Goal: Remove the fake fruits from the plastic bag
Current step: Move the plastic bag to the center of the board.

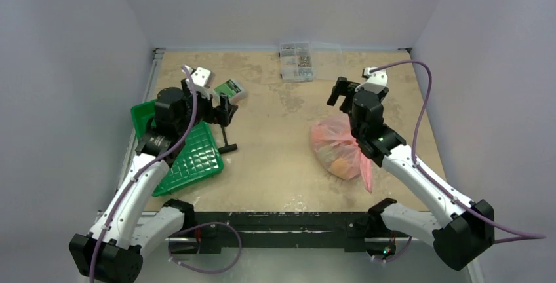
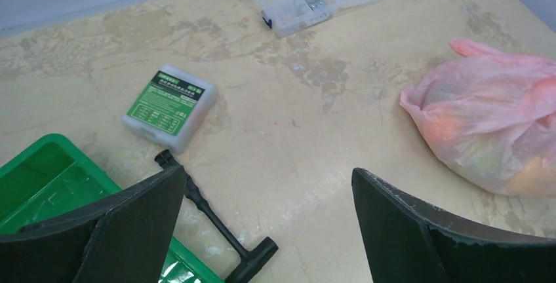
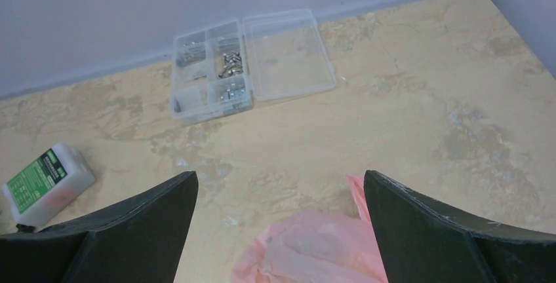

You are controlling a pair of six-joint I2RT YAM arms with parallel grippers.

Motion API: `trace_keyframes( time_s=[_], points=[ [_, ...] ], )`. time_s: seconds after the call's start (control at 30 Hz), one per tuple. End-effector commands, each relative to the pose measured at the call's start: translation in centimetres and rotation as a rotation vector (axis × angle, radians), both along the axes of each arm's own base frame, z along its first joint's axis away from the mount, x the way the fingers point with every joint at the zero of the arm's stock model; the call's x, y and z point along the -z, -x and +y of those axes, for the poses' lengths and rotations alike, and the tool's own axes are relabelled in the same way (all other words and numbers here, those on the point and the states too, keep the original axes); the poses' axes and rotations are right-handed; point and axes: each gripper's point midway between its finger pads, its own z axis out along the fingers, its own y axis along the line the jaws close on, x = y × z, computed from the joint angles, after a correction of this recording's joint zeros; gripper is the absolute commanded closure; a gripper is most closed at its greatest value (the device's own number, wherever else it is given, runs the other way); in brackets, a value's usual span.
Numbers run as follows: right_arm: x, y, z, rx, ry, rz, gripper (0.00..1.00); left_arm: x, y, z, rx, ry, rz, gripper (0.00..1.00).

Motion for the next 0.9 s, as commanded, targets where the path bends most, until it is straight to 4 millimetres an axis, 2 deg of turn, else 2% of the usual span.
trace_keyframes(
  time_s=[0.0, 0.1, 0.3, 0.4, 0.47, 0.6, 0.67, 0.73, 0.77, 0.87],
  points=[
    [-1.0, 0.6, -0.7, 0.050, -0.021, 0.010, 0.01, -1.1, 0.3, -1.7, 0.083, -0.048, -0.040, 0.02],
    [-1.0, 0.8, -0.8, 0.049, -0.010, 0.038, 0.01, -0.4, 0.2, -2.3, 0.105, -0.048, -0.014, 0.02],
    [0.2, 1.4, 0.4, -0.018, -0.054, 0.085, 0.01, 0.9, -0.1, -3.1, 0.133, -0.039, 0.039, 0.02],
    [0.6, 2.0, -0.6, 0.043, -0.065, 0.126, 0.01, 1.4, -0.2, -4.0, 0.160, -0.033, 0.052, 0.02],
    [1.3, 2.6, -1.3, 0.080, -0.072, 0.152, 0.01, 0.8, -0.2, -4.7, 0.193, -0.015, 0.061, 0.03],
    [3.8, 3.5, -1.7, 0.080, -0.102, 0.198, 0.01, 0.5, 0.7, -5.8, 0.248, 0.008, 0.069, 0.05],
    [5.7, 3.7, -3.3, 0.120, -0.117, 0.241, 0.01, 0.8, 1.1, -5.9, 0.247, -0.022, 0.056, 0.05],
    [7.1, 3.9, -5.9, 0.190, -0.151, 0.289, 0.01, 1.0, 1.3, -6.2, 0.250, -0.040, 0.053, 0.05],
    [7.3, 4.1, -6.9, 0.211, -0.161, 0.293, 0.01, 0.9, 1.4, -6.5, 0.262, -0.038, 0.056, 0.05],
    [7.1, 5.1, -7.5, 0.217, -0.179, 0.276, 0.01, 1.0, 1.7, -7.3, 0.298, -0.030, 0.073, 0.07]
  ],
)
